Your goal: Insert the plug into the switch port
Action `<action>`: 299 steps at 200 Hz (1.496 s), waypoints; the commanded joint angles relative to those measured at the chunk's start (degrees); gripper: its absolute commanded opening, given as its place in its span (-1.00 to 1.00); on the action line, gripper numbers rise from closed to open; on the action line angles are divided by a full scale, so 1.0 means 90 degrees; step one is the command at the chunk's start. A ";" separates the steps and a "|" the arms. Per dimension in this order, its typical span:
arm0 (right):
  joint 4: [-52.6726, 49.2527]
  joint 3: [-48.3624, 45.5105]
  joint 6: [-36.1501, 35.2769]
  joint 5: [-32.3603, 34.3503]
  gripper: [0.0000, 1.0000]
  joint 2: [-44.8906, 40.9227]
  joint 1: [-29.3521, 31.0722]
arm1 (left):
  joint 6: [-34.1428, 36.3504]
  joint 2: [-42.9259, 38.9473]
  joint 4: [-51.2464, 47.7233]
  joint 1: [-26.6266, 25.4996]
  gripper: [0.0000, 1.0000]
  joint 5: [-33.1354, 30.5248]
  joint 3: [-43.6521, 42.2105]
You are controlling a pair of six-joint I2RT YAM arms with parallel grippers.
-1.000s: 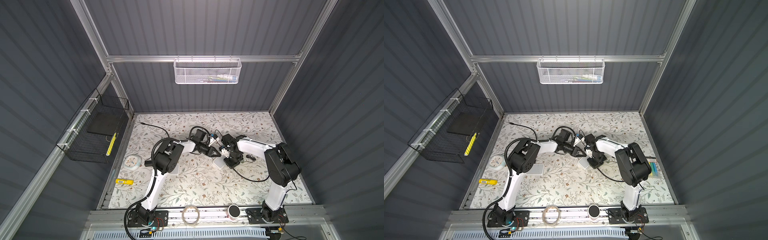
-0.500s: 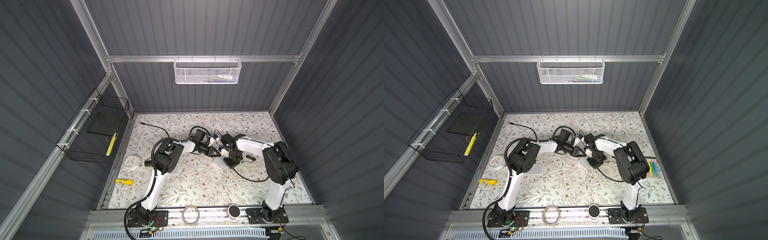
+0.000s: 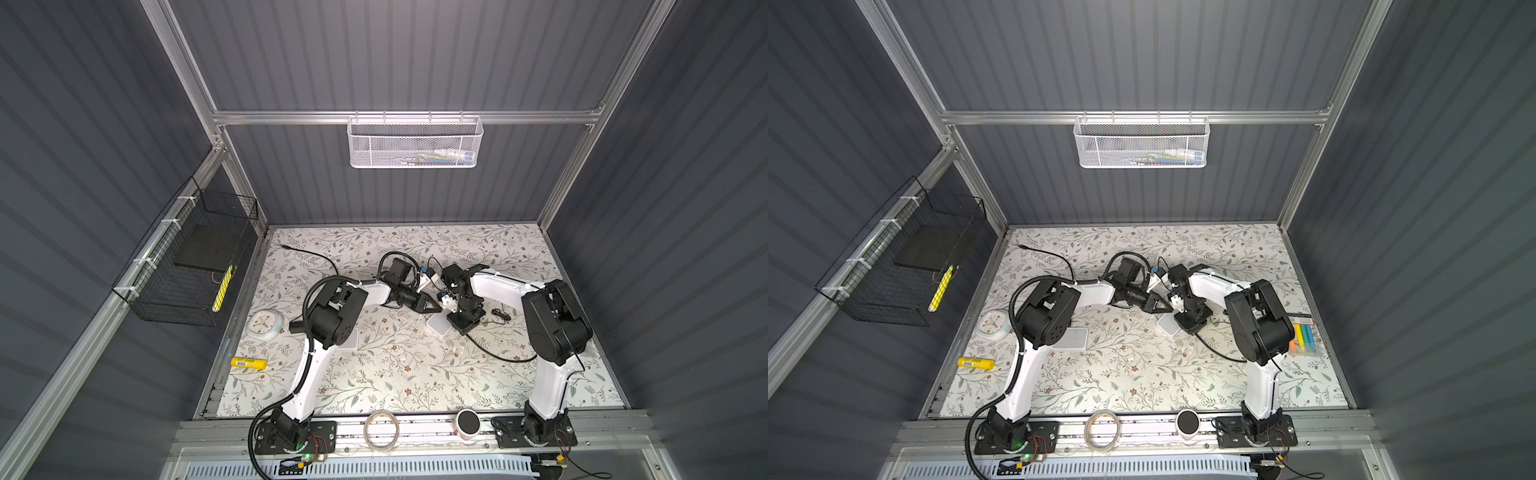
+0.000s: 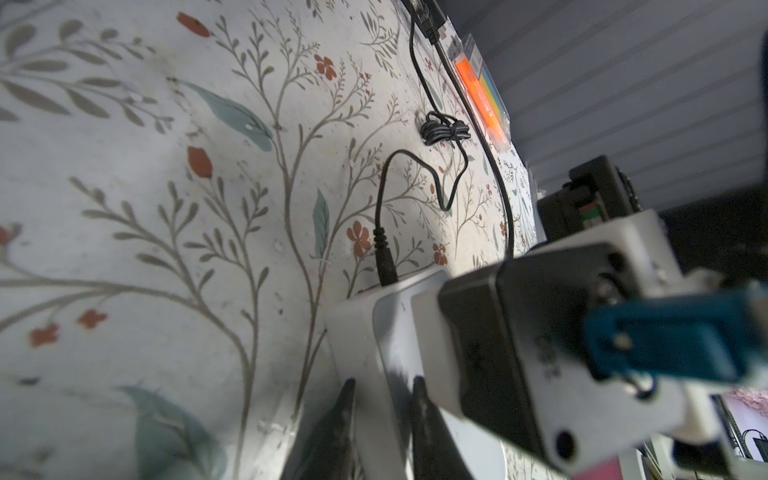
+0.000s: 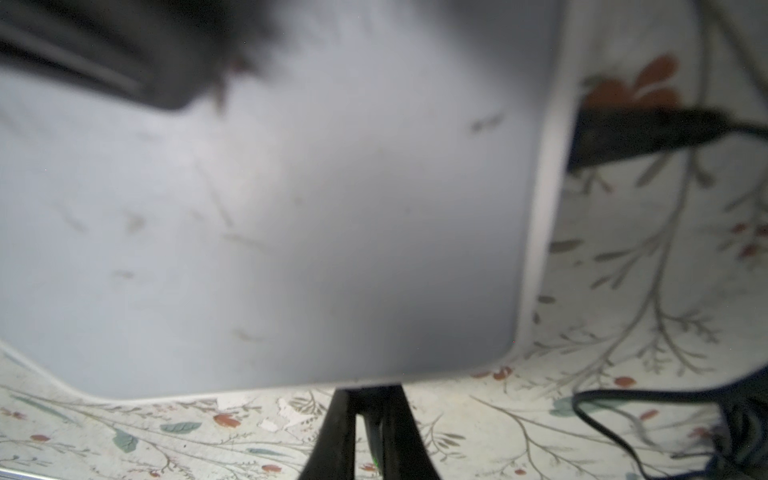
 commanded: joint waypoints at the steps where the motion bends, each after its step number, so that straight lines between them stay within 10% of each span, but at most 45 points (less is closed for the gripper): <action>1: 0.4757 0.0723 0.0198 -0.0788 -1.00 -0.0243 0.0171 | 0.0014 0.0573 -0.1344 -0.1146 -0.56 0.0680 -0.0476; 71: 0.4993 -0.0967 0.0881 -0.0226 -0.72 -0.1372 0.0201 | -0.0918 -0.0026 -0.0993 -0.0158 -0.43 -0.0732 -0.0930; 189: 0.3649 -0.2081 0.1373 0.0573 -0.27 -0.2589 0.0148 | -0.0224 -0.1114 -0.2004 0.1124 0.03 -0.1975 0.0099; 230: 0.4659 -0.2922 0.1531 0.1321 0.01 -0.4534 -0.0309 | -0.0529 -0.3195 -0.0786 0.1854 0.44 -0.3891 -0.1307; 252: 0.5389 -0.3529 0.1665 0.1708 0.27 -0.5605 -0.0677 | -0.0727 -0.4565 0.0318 0.2026 0.99 -0.5633 -0.2541; 299: 0.6062 -0.4443 0.2141 0.2271 0.73 -0.6481 -0.1543 | -0.0540 -0.6279 0.1216 0.2218 1.00 -0.8834 -0.4288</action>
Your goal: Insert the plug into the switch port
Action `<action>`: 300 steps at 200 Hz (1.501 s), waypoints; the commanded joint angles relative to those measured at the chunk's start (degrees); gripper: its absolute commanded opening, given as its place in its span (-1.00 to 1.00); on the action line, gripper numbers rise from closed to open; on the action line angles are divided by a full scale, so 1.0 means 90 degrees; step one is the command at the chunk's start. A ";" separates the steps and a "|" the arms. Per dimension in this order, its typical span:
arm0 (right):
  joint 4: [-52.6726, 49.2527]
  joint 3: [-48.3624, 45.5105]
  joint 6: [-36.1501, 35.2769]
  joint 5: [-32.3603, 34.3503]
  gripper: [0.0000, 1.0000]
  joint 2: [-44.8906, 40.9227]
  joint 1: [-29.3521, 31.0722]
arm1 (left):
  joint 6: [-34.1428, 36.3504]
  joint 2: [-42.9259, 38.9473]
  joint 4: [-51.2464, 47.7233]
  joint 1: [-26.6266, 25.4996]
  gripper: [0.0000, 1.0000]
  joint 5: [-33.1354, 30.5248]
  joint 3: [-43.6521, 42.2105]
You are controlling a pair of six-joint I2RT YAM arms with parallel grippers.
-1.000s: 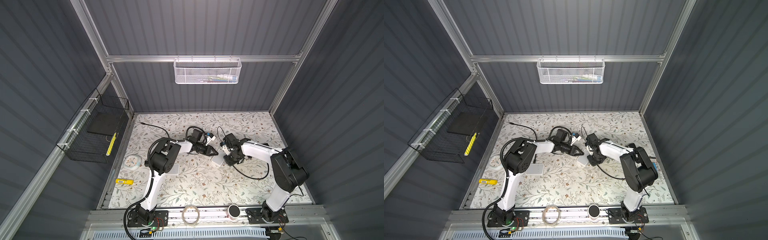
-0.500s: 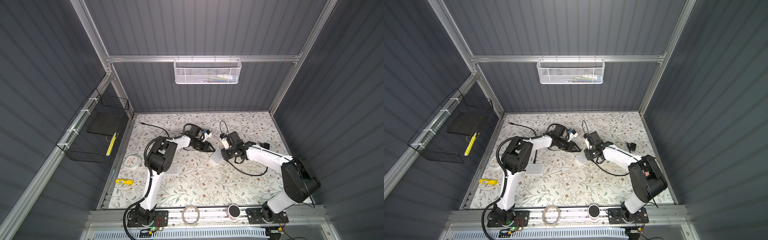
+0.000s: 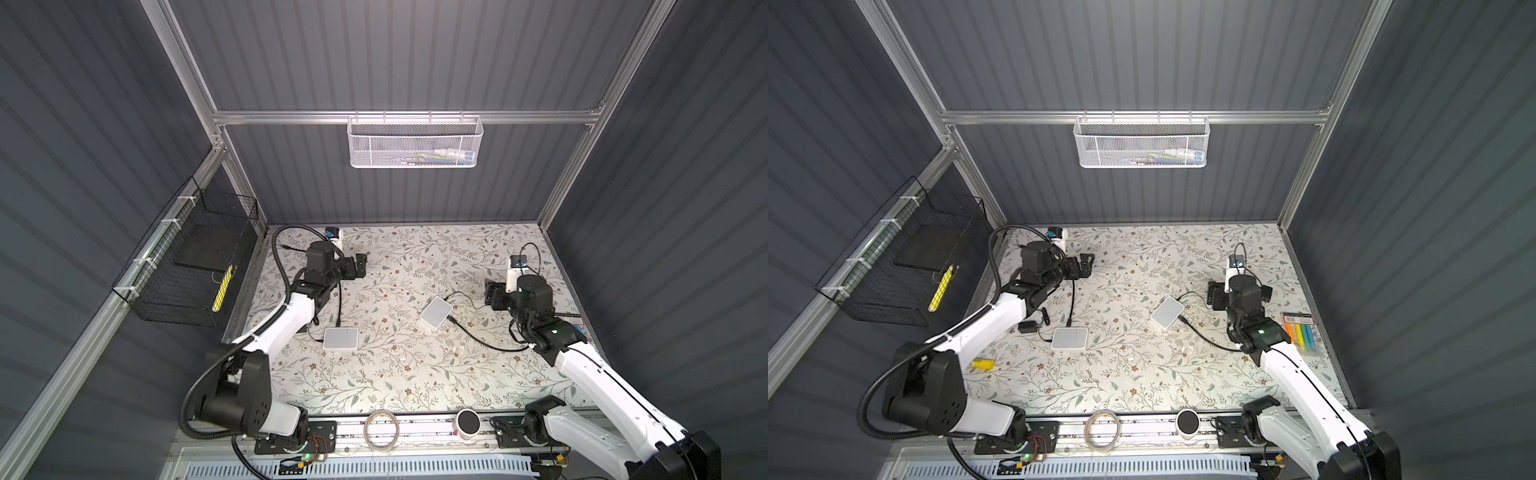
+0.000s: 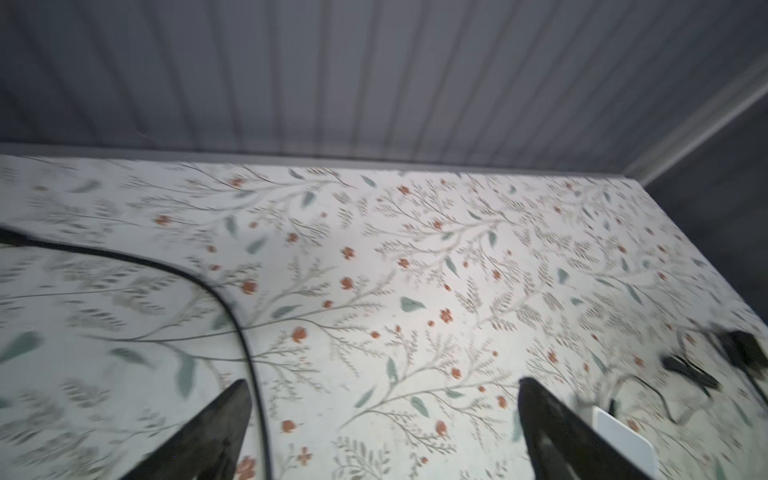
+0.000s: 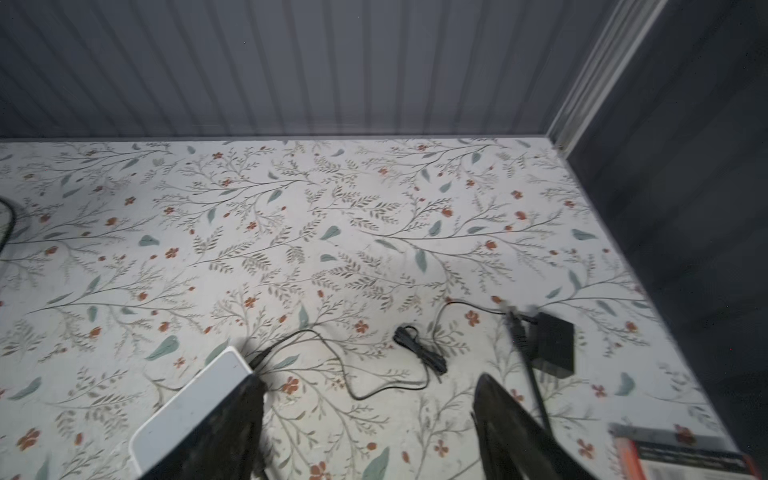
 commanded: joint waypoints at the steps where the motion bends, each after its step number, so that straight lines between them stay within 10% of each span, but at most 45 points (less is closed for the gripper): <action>1: 0.0587 -0.0475 0.0333 0.0487 0.73 -0.0130 -0.0319 | 0.0133 -0.0289 0.0522 0.0071 1.00 -0.2239 -0.0670; 63: 0.2735 -0.2144 0.0457 0.1573 0.98 -0.0260 -0.1029 | 0.0851 -0.0242 0.2017 0.0237 1.00 -0.4192 -0.2477; 187: 0.6974 -0.2630 -0.0590 0.0432 0.98 0.2525 -0.1677 | 0.1234 0.2128 0.5696 0.1409 1.00 -0.1727 -0.3165; 300: 0.7185 -0.2266 -0.0734 -0.0295 0.98 0.3447 -0.1757 | 0.1319 0.2070 0.5084 0.1458 1.00 -0.1251 -0.2949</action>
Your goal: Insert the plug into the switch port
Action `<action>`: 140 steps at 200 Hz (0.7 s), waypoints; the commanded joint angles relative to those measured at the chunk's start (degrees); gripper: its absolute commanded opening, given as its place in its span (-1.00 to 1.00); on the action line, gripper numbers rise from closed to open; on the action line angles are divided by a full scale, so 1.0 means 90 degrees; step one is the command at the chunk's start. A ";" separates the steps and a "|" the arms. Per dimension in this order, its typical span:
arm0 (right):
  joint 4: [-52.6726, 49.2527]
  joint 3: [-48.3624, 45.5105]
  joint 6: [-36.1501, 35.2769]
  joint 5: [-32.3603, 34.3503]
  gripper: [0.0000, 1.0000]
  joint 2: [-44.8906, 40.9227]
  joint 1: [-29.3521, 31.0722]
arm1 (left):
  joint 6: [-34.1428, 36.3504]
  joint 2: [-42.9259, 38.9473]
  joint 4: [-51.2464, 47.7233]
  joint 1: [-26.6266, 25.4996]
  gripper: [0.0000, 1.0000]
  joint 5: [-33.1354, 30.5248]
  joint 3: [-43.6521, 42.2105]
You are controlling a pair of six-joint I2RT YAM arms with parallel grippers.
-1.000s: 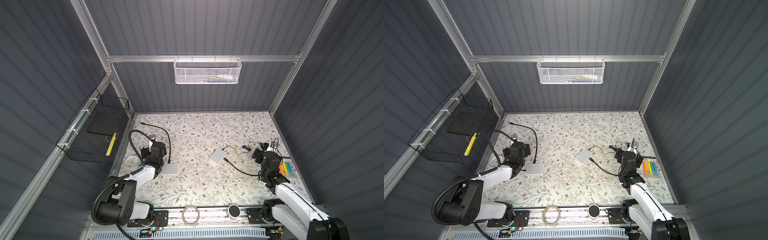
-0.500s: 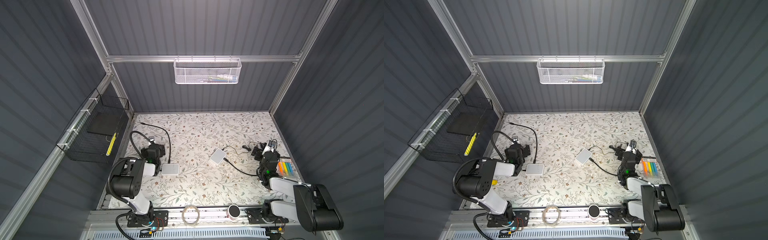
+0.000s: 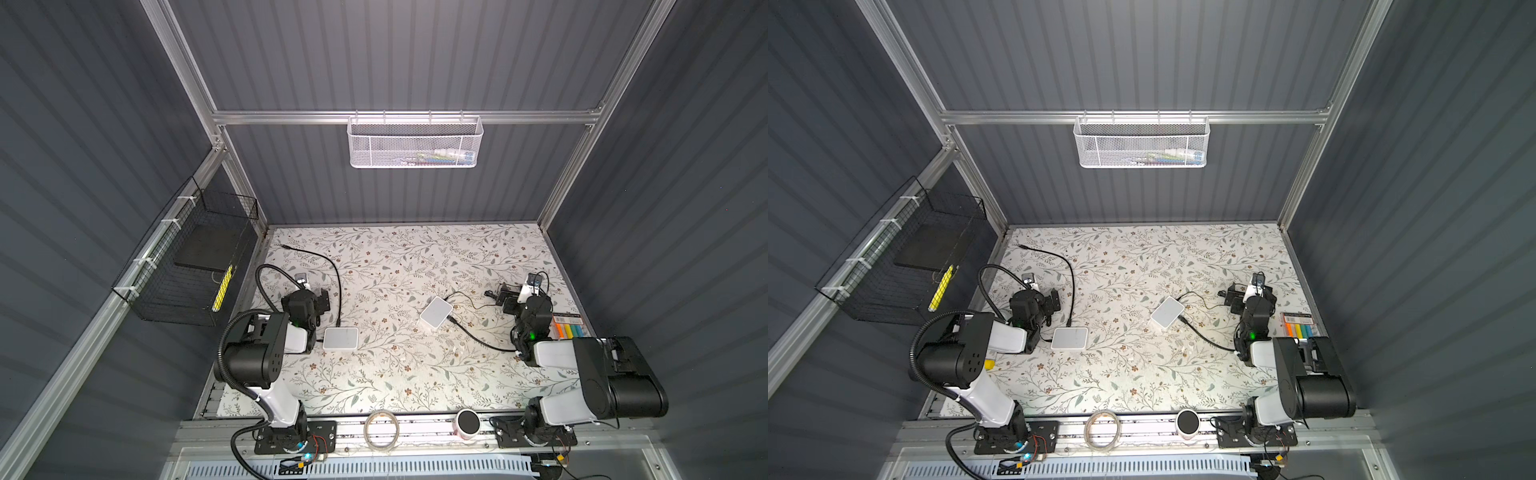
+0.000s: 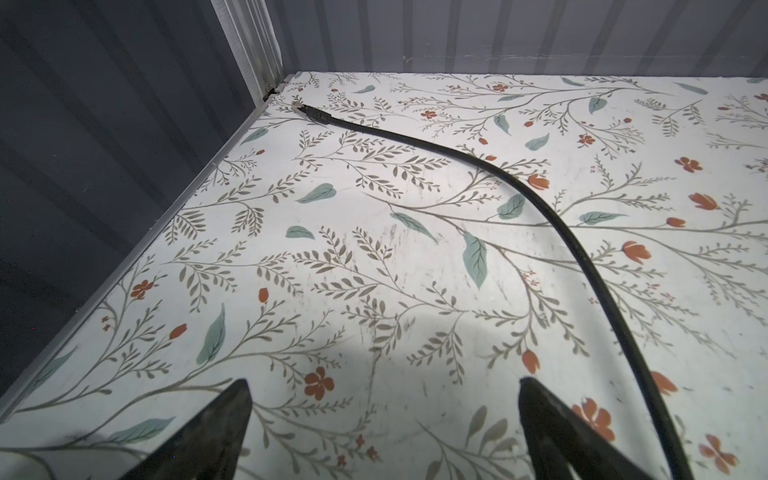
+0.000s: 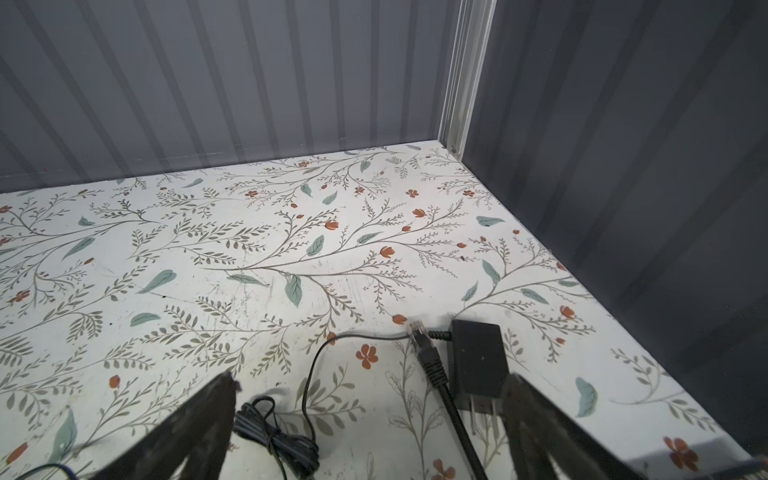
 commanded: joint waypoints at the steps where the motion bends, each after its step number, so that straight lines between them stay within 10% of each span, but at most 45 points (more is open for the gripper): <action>1: 0.0124 0.0070 -0.0027 -0.0025 0.98 0.0000 -0.0018 | 0.0100 0.0048 0.0105 -0.0009 1.00 0.0092 0.0077; 113: -0.0109 0.0167 0.0048 -0.0544 0.98 -0.0033 -0.0214 | 0.0098 0.0054 0.0100 -0.0011 1.00 0.0087 0.0077; 140: 0.1736 -0.0848 -0.0226 -0.1183 0.98 -0.0019 -0.0189 | 0.0100 0.0054 0.0100 -0.0009 1.00 0.0092 0.0077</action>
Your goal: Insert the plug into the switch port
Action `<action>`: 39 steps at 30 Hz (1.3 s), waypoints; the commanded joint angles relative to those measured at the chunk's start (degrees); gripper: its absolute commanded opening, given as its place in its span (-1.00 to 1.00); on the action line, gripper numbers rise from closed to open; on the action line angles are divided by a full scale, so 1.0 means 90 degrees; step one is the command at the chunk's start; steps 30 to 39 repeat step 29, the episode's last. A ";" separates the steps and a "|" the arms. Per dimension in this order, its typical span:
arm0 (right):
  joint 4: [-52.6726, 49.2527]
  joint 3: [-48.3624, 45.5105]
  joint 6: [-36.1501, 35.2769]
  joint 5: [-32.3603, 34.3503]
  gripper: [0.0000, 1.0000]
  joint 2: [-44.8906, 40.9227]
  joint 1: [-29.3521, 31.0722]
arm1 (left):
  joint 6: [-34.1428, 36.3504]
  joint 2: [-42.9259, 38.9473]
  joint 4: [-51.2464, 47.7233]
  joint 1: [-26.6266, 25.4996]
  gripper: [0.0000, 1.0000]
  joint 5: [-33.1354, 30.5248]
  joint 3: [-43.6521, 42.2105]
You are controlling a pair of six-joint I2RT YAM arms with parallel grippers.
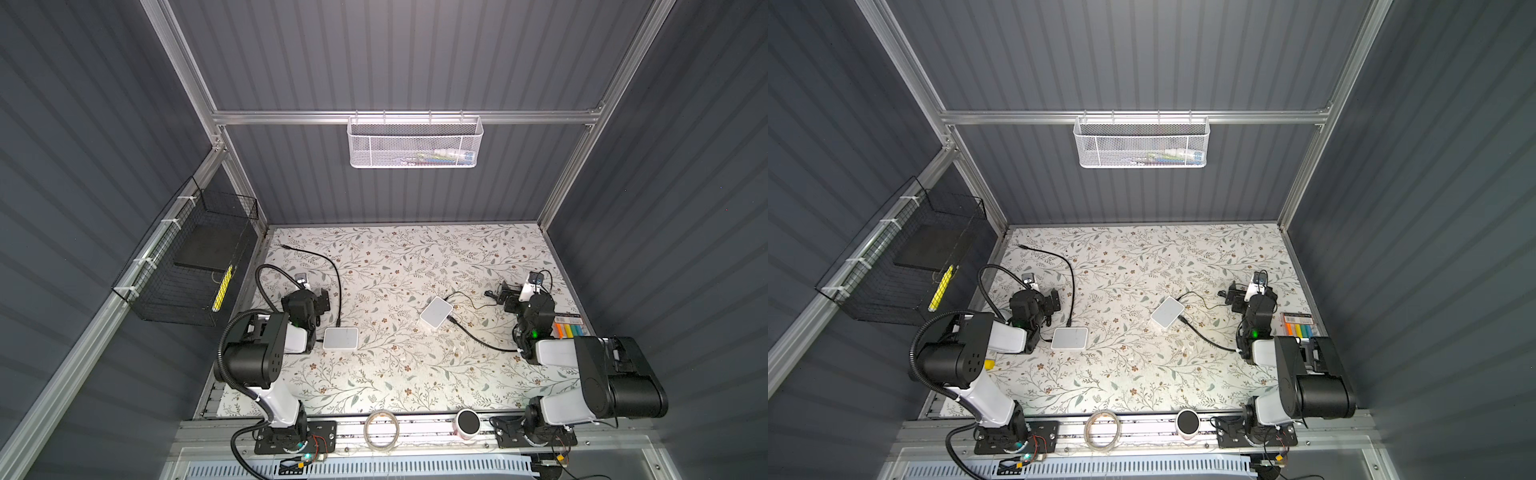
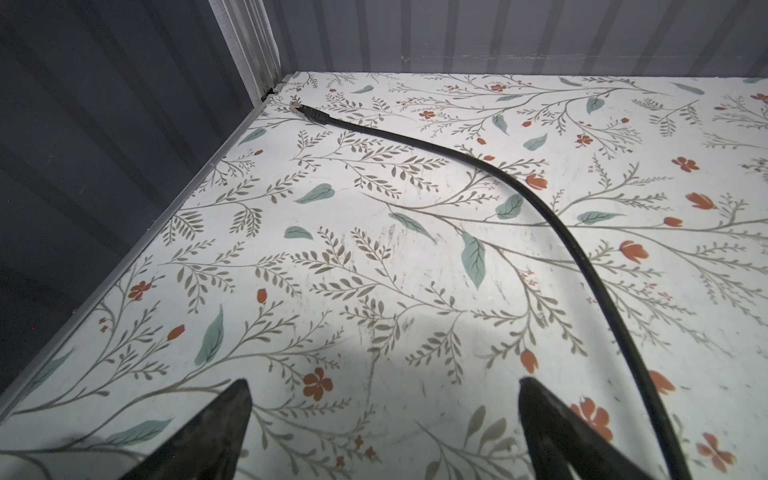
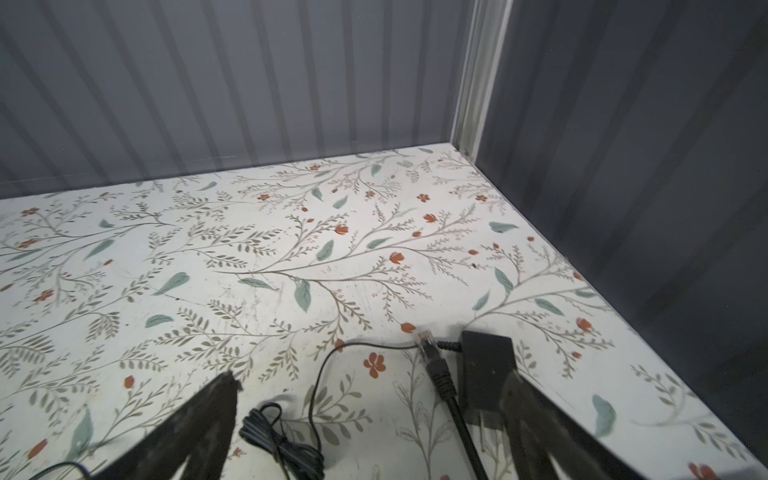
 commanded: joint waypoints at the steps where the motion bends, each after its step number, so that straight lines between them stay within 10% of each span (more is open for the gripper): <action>1: 0.1608 -0.0811 -0.0123 -0.0349 0.98 0.0010 0.0015 | 0.0103 0.0054 0.0100 -0.0009 1.00 0.0068 0.0077; 2: 0.2379 -0.1065 0.0259 0.0566 0.98 0.0201 0.0003 | 0.0103 0.0054 0.0099 -0.0009 1.00 0.0067 0.0077; 5: 0.1873 -0.0896 0.0662 0.0125 0.98 0.0065 -0.0439 | 0.0103 0.0054 0.0100 -0.0009 1.00 0.0073 0.0077; 8: 0.1469 -0.0616 -0.0418 -0.2125 0.98 0.0106 -0.0235 | 0.0098 0.0054 0.0100 -0.0009 1.00 0.0067 0.0077; 13: 0.1294 -0.0495 0.0272 0.0228 0.98 0.0113 -0.0134 | 0.0096 0.0054 0.0100 -0.0009 1.00 0.0072 0.0077; 20: -0.0711 0.0384 0.0266 0.0078 0.98 -0.0088 -0.0134 | 0.0105 0.0054 0.0099 -0.0009 1.00 0.0066 0.0077; 39: -0.0525 0.0339 0.0276 -0.0147 0.98 -0.0029 -0.0214 | 0.0098 0.0053 0.0102 -0.0009 1.00 0.0067 0.0077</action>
